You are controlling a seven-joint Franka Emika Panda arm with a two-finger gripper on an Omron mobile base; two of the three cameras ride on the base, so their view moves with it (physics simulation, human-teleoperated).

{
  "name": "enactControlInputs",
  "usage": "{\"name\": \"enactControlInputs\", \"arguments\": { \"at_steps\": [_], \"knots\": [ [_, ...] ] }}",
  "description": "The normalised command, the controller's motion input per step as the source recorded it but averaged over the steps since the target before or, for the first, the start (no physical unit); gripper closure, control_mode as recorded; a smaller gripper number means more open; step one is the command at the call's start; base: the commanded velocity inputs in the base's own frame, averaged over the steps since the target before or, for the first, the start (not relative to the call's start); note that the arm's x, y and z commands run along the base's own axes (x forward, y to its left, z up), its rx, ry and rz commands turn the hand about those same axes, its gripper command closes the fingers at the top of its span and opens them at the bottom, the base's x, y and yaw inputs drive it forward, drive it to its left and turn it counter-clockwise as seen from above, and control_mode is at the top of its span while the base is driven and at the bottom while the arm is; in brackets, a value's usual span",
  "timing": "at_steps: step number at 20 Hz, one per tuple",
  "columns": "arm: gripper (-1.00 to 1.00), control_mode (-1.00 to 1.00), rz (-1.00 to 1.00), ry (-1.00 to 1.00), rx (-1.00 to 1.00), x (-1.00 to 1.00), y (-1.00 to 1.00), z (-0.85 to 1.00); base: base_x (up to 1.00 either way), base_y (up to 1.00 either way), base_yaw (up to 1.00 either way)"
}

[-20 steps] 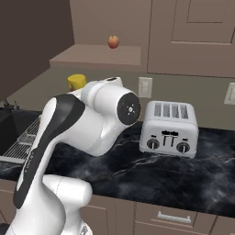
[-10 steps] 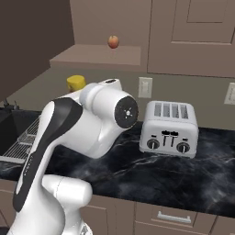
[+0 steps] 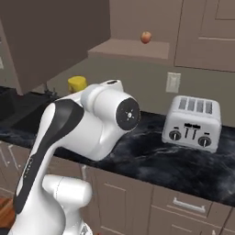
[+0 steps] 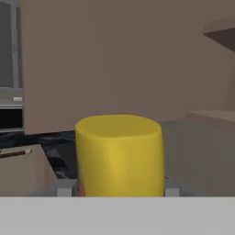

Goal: The dining table condiment station is running low on mustard. Refill the condiment station by opening the cabinet and taking the mustard from the cabinet and placing it on the dining table.

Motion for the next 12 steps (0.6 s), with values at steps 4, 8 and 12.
{"name": "enactControlInputs", "arguments": {
  "at_steps": [4,8,12],
  "knots": [
    [1.0,1.0,0.0,0.0,0.0,0.0,0.0,0.0,-0.86,0.0,0.5],
    [1.0,1.0,0.0,0.0,0.0,0.0,0.0,0.0,-0.74,0.02,0.56],
    [1.0,1.0,0.0,0.0,0.0,0.0,0.0,0.0,-0.41,0.2,0.62]
  ]
}}
